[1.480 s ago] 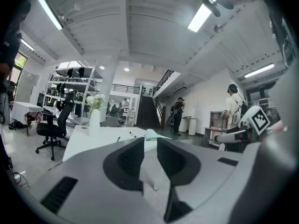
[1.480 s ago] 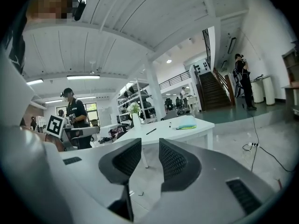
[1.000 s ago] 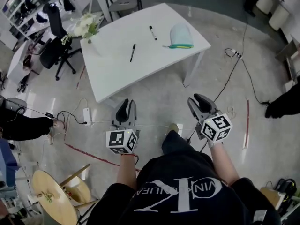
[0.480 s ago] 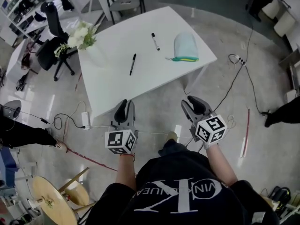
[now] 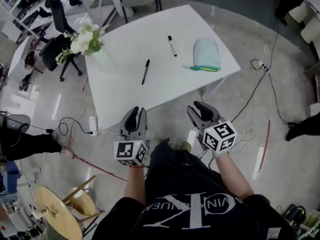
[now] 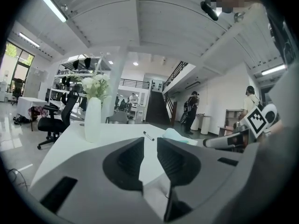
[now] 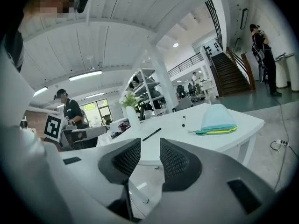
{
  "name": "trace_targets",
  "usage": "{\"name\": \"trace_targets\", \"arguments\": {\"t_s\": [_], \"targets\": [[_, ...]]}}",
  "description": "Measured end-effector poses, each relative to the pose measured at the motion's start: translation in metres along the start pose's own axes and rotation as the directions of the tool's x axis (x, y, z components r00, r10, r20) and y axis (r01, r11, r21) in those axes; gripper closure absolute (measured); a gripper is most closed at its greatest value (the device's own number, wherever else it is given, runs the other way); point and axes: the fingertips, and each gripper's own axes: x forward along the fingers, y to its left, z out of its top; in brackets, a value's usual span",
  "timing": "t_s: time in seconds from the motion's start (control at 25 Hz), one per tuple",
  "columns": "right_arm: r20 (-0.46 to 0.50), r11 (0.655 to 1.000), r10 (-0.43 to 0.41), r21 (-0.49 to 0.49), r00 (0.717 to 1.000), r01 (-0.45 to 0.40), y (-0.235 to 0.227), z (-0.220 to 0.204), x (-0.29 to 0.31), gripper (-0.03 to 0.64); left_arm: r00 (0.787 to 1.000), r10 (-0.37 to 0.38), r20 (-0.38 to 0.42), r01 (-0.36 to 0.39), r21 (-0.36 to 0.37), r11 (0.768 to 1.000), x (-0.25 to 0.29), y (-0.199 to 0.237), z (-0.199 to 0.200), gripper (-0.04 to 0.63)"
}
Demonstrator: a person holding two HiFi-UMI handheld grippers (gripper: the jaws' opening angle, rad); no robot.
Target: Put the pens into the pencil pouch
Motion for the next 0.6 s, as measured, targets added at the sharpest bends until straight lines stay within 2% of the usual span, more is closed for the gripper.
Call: {"name": "trace_targets", "arguments": {"t_s": [0.6], "targets": [[-0.1,0.999,-0.011,0.034,0.995,0.014,0.011,0.01,0.12,0.48,0.995,-0.066,-0.079,0.069,0.039,0.997,0.063,0.07,0.001,0.518]]}}
